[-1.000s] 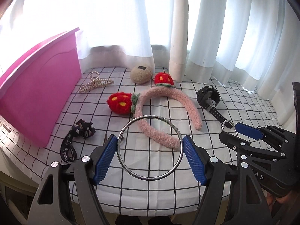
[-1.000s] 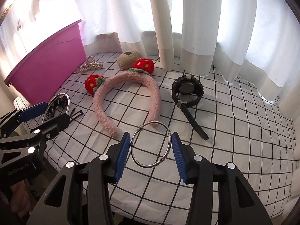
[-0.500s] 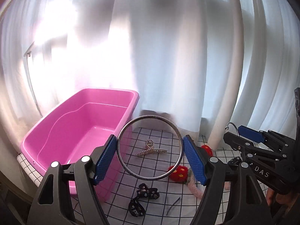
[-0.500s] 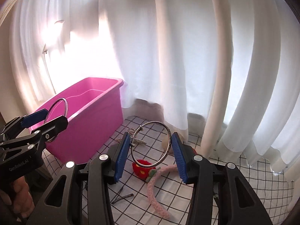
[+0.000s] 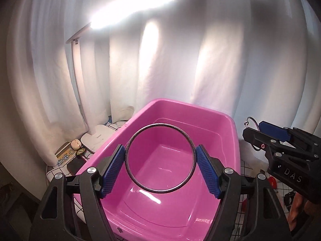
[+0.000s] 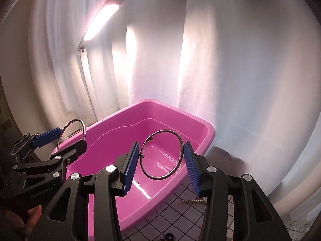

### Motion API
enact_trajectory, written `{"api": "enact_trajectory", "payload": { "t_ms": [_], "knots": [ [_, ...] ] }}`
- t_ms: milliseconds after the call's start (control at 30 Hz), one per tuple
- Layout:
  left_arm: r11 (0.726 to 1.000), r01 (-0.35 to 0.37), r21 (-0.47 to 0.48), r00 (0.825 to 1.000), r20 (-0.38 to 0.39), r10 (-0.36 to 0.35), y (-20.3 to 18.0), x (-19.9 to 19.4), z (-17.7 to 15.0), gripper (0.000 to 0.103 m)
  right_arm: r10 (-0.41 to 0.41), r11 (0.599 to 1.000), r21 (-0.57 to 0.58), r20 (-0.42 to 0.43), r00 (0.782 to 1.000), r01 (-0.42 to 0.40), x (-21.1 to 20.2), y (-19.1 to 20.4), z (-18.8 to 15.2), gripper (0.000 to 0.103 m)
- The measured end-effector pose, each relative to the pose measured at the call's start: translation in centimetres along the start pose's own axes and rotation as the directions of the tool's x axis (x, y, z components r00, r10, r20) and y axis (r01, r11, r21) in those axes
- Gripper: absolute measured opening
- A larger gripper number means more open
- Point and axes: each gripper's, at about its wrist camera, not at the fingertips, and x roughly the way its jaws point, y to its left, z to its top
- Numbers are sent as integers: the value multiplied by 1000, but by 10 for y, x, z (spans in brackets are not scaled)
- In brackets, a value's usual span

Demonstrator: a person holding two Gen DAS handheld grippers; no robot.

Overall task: Organize jewelry
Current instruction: 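Grasp the small silver ring with the right tool while the left tool lifts the hoop, then open both tools over the pink tub to drop both rings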

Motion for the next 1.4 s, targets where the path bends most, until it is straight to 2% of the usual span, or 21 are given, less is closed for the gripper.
{"api": "enact_trajectory", "payload": {
  "t_ms": [100, 233, 467, 733, 767, 800, 833, 900, 1400],
  "knots": [
    [999, -24, -21, 998, -59, 23, 15, 17, -2, 70, 24, 1000, -17, -63, 998, -25, 32, 14, 6, 44],
    [999, -22, -37, 992, -126, 17, 24, 34, -9, 70, 31, 999, -6, -167, 986, -33, 69, 21, 3, 44],
    [998, -47, -37, 975, -217, 38, 32, 61, -16, 70, 9, 1000, 14, -272, 962, -5, 99, 18, -7, 44],
    [998, -47, -30, 959, -282, 37, 34, 77, -22, 72, -19, 999, 20, -312, 950, 26, 114, 10, -12, 45],
    [998, -45, -31, 958, -284, 34, 34, 77, -23, 73, -20, 999, 21, -317, 948, 28, 115, 10, -13, 45],
    [998, -47, -32, 958, -286, 36, 35, 77, -23, 83, -25, 999, 21, -318, 948, 33, 115, 10, -13, 45],
    [998, -49, -36, 958, -283, 37, 35, 76, -22, 87, -30, 999, 21, -319, 947, 39, 115, 9, -13, 47],
    [998, -47, -37, 961, -276, 35, 35, 74, -21, 89, -37, 999, 19, -313, 949, 45, 116, 9, -12, 58],
    [997, -65, -35, 961, -271, 53, 36, 72, -21, 90, -41, 998, 27, -301, 953, 52, 110, 6, -12, 59]
  ]
}}
